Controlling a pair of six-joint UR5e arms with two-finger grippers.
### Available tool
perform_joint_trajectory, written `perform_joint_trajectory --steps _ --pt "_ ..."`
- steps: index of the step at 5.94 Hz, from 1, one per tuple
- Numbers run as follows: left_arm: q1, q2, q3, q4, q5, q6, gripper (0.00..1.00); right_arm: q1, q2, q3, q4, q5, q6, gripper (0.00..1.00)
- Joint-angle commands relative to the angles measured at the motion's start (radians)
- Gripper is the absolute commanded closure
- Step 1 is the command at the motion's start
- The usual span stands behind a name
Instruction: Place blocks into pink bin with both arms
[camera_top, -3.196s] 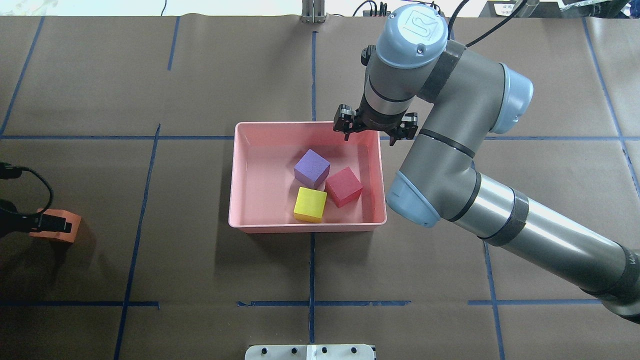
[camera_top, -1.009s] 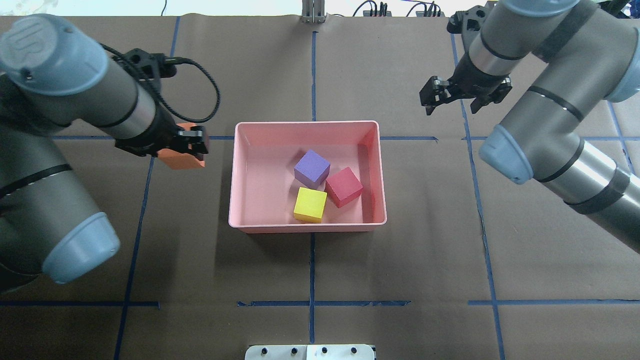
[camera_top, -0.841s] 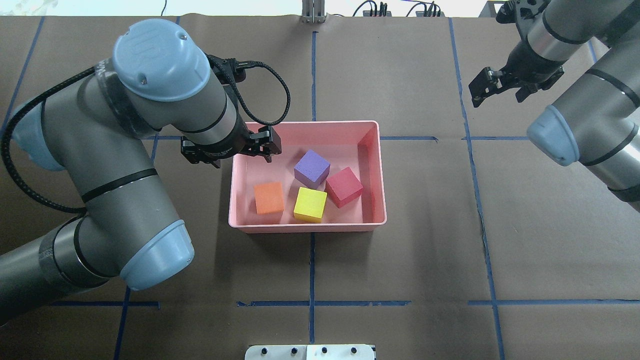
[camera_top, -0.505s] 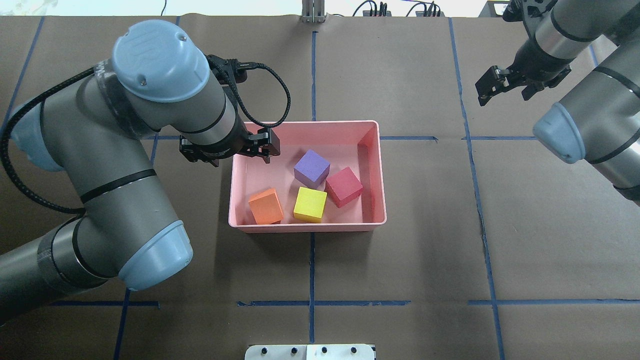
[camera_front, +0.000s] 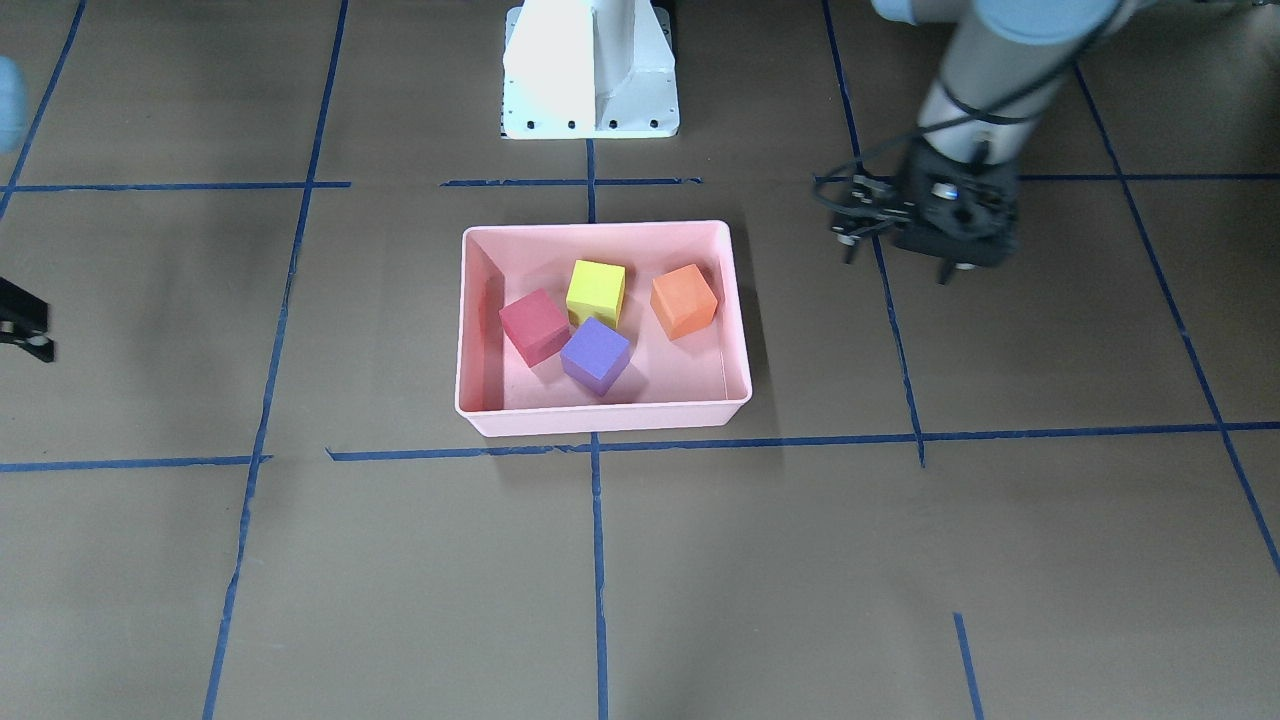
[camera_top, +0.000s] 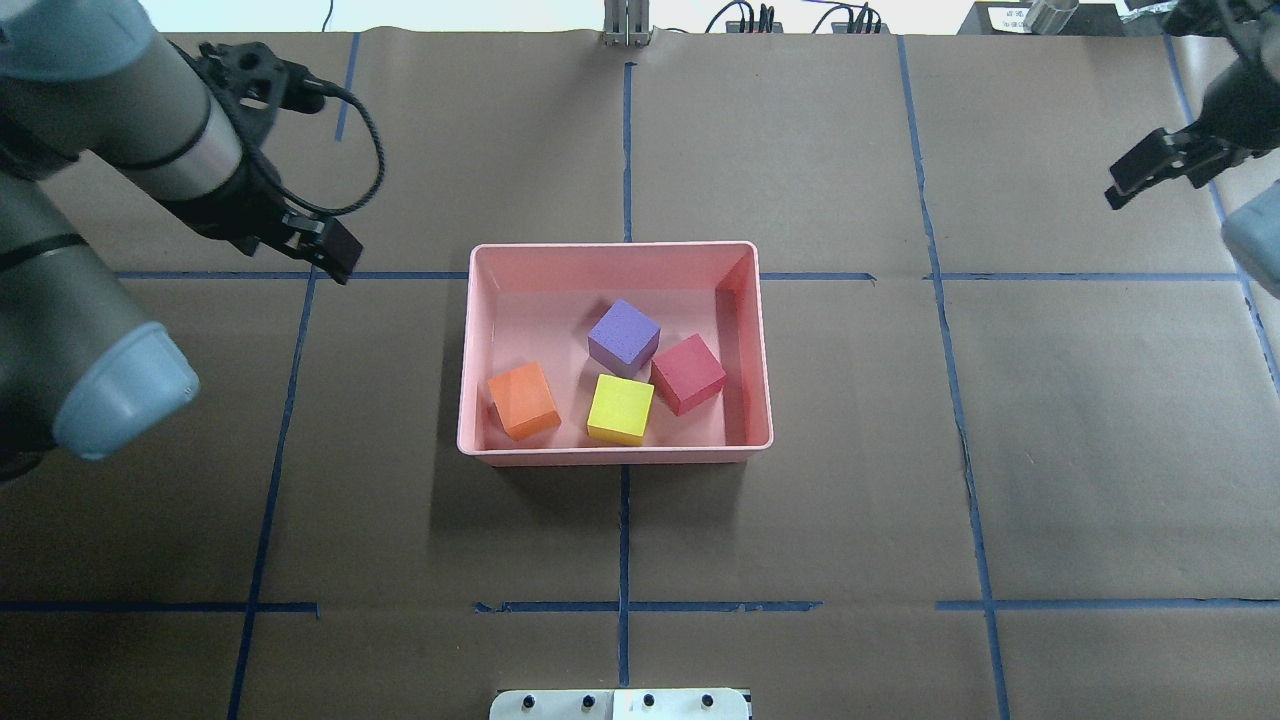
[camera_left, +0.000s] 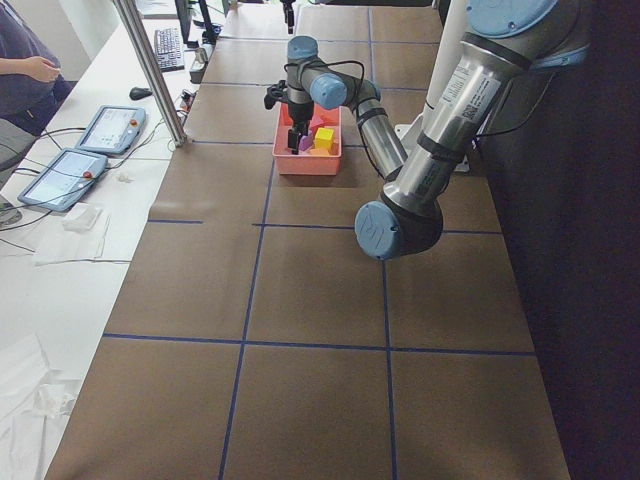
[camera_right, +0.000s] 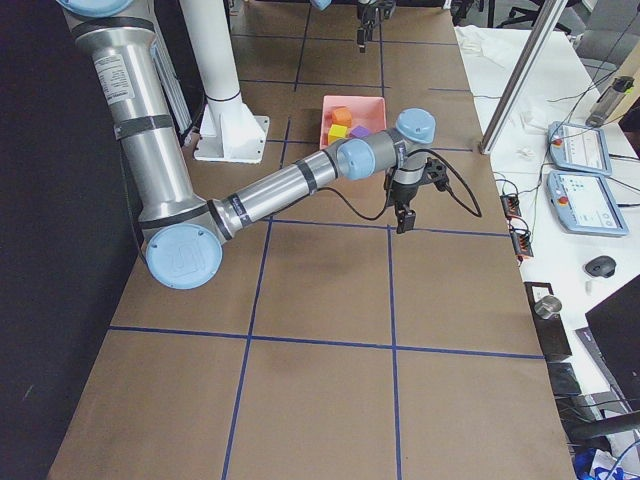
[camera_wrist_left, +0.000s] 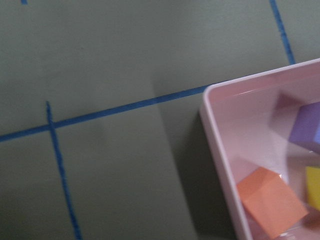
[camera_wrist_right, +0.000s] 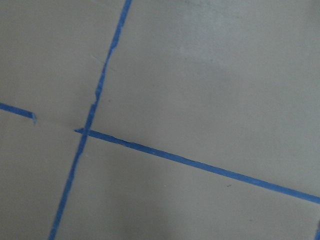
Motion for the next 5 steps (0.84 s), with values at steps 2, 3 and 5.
perform_joint_trajectory --steps 2,3,5 --pt "-0.411 0.140 0.267 -0.004 -0.204 0.635 0.00 0.235 -0.201 -0.010 -0.002 0.015 -0.398 0.00" --pt "-0.519 0.193 0.372 -0.007 -0.240 0.728 0.00 0.264 -0.296 -0.010 0.009 0.015 -0.426 0.00" --pt "-0.586 0.363 0.399 -0.199 -0.252 0.708 0.00 0.269 -0.318 -0.006 0.010 0.010 -0.329 0.00"
